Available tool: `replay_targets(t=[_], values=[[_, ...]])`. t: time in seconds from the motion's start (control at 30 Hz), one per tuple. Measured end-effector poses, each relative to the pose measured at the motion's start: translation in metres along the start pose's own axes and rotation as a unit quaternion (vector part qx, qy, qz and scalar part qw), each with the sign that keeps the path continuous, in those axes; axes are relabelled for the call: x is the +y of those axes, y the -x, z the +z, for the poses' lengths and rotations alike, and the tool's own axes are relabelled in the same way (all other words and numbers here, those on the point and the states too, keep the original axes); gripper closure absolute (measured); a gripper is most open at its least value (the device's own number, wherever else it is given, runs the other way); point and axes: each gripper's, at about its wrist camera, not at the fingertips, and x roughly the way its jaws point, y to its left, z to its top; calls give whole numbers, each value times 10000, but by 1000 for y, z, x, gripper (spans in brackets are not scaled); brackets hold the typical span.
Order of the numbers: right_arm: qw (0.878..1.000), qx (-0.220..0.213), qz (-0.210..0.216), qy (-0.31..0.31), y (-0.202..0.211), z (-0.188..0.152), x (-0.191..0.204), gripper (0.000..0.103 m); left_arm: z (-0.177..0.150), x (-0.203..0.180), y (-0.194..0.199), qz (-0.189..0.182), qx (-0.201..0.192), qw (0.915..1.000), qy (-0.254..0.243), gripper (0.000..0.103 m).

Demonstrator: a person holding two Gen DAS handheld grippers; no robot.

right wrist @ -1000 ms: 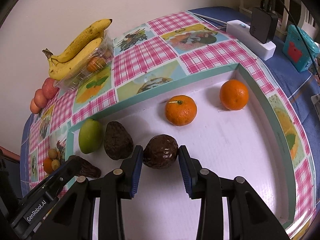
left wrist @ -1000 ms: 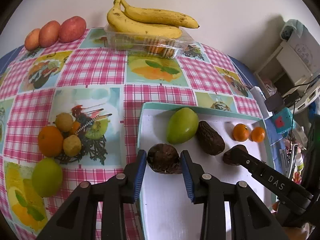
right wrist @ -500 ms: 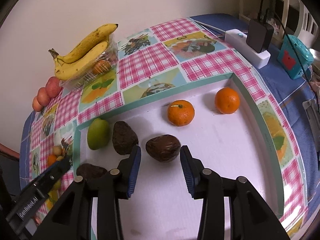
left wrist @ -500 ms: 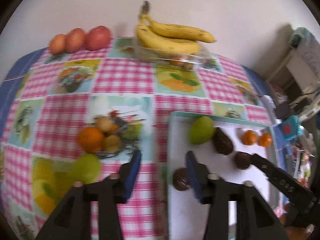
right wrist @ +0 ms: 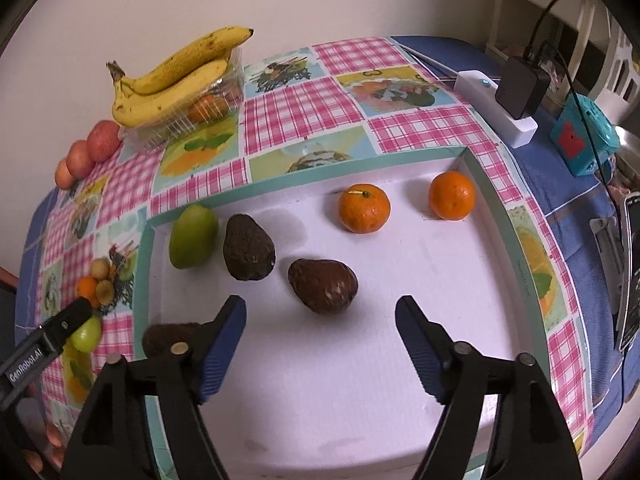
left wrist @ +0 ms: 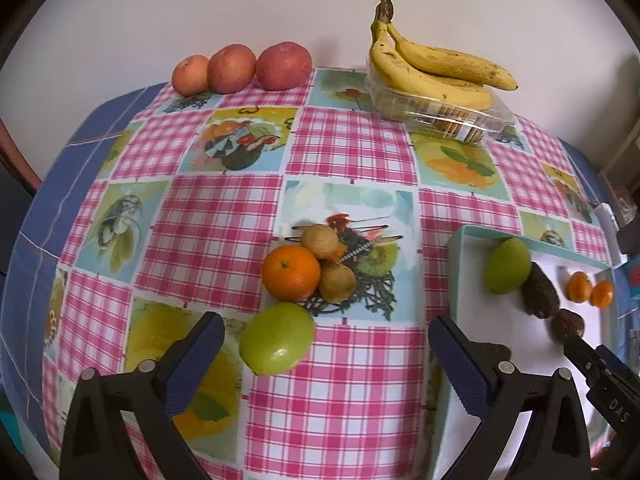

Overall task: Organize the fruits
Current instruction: 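Move both grippers back toward the fruit cluster on the cloth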

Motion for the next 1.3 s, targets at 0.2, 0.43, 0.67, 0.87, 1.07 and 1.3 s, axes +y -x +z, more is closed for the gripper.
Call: replay_targets(t=[0.2,0.43,0.67,0.87,1.07,1.3], values=[[9997,28,-149,169,-6,-3,4,23,-1,2,-5,127,17,9999,-39,0],[9992,-178,-206,301,-4,-4,8,4,0,3,-6,68,62,9999,-101,0],[9987,-369,-106,327,0,-7,10,4,3,2,-4,345,156,9992,-161,0],[9973,-463,-28,564,1,-11,20,4,5,6,-1,762,138,9968,-211,0],[9978,-279,-57,604,-2,-19,27,4,10,31,-2,495,177,9986,25,0],[9957,-459,-88,796,3,-24,39,4,10,77,-2,550,-175,9979,310,0]])
